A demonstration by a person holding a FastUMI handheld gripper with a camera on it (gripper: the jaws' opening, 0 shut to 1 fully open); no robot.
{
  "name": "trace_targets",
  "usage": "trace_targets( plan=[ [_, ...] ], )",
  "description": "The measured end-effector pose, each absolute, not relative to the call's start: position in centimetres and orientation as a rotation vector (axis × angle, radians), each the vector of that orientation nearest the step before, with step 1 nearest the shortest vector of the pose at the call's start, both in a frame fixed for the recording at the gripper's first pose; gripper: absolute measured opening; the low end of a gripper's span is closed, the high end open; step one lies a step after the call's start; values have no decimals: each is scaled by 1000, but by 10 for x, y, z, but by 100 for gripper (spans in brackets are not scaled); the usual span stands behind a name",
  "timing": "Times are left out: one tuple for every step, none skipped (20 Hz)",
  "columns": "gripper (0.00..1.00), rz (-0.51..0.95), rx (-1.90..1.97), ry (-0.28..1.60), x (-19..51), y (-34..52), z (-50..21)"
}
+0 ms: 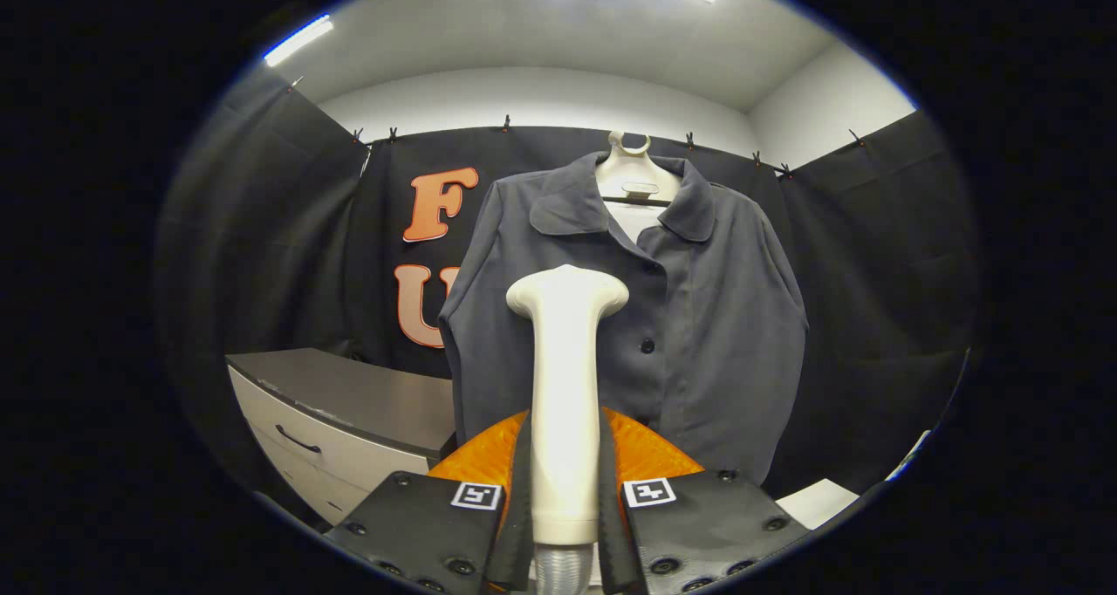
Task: Iron the clothes twice with a garment steamer, once on the left side and once on the right side.
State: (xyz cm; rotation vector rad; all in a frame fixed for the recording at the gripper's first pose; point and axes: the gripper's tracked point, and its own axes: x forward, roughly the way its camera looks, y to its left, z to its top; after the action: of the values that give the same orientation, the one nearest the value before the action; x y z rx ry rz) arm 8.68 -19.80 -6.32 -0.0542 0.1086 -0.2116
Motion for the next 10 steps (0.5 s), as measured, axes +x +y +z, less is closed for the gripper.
trace_targets(
  plan=[
    [37,-210,-51,114,83,-198,-68],
    [37,-208,-49,121,80,-199,-74],
    [37,-206,-47,129,78,-200,-80],
    [37,-204,-47,138,74,-200,-88],
    [37,-203,-47,149,71,-200,-95],
    [37,-203,-45,160,68,-201,-102],
    [37,-202,-43,169,64,-201,-108],
    [37,-202,-38,173,60,-200,-113],
    [37,-201,-32,178,55,-200,-119],
    [37,-201,-32,189,51,-199,-126]
  ],
)
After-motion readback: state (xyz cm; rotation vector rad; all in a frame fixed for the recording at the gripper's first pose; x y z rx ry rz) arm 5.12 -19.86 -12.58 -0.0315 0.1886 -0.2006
